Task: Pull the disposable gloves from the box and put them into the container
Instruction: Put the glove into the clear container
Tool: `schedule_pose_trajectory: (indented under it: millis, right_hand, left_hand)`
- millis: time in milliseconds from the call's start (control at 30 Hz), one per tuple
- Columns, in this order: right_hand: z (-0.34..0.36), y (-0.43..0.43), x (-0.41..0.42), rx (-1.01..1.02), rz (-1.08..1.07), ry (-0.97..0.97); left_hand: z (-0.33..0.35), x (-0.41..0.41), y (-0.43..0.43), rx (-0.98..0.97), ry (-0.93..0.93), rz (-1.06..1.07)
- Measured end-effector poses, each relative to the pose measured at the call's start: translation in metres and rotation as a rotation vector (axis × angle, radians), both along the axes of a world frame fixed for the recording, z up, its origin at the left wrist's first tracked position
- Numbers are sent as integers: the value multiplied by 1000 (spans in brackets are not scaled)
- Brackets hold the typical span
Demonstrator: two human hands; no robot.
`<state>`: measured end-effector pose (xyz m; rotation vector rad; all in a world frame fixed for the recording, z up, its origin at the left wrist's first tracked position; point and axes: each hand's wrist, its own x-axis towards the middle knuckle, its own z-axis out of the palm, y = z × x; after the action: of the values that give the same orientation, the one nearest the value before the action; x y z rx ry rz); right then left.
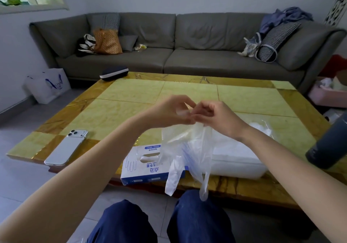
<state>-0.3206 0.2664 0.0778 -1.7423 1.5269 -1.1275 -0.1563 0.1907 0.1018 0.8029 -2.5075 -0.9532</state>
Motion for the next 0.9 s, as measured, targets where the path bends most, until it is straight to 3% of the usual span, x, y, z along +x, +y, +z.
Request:
schedule_pose_trajectory:
  millis: [100, 233, 333, 433, 600, 700, 800, 900]
  right_hand:
    - [-9, 5, -11, 87, -119, -222]
    - [-33, 20, -21, 310, -55, -246]
    - [-41, 22, -20, 298, -128, -340]
    - [-37, 15, -32, 231, -245, -315]
    - [4, -6, -75, -11, -572, 73]
    - [37, -3, -92, -363, -678, 391]
    - [44, 17, -91, -695, -596, 690]
    - [16, 38, -81, -629, -393, 908]
  left_hand:
    - [7, -12, -1, -38, 52, 43]
    - [4, -25, -4, 16, 184, 130]
    - [0, -35, -9, 70, 199, 144]
    - [-5, -42, -18, 134, 207, 197]
    - [3, -66, -28, 171, 289, 276]
    - [17, -75, -29, 70, 365, 241]
    - [13, -73, -30, -120, 318, 185]
    - [-13, -66, -32, -209, 149, 153]
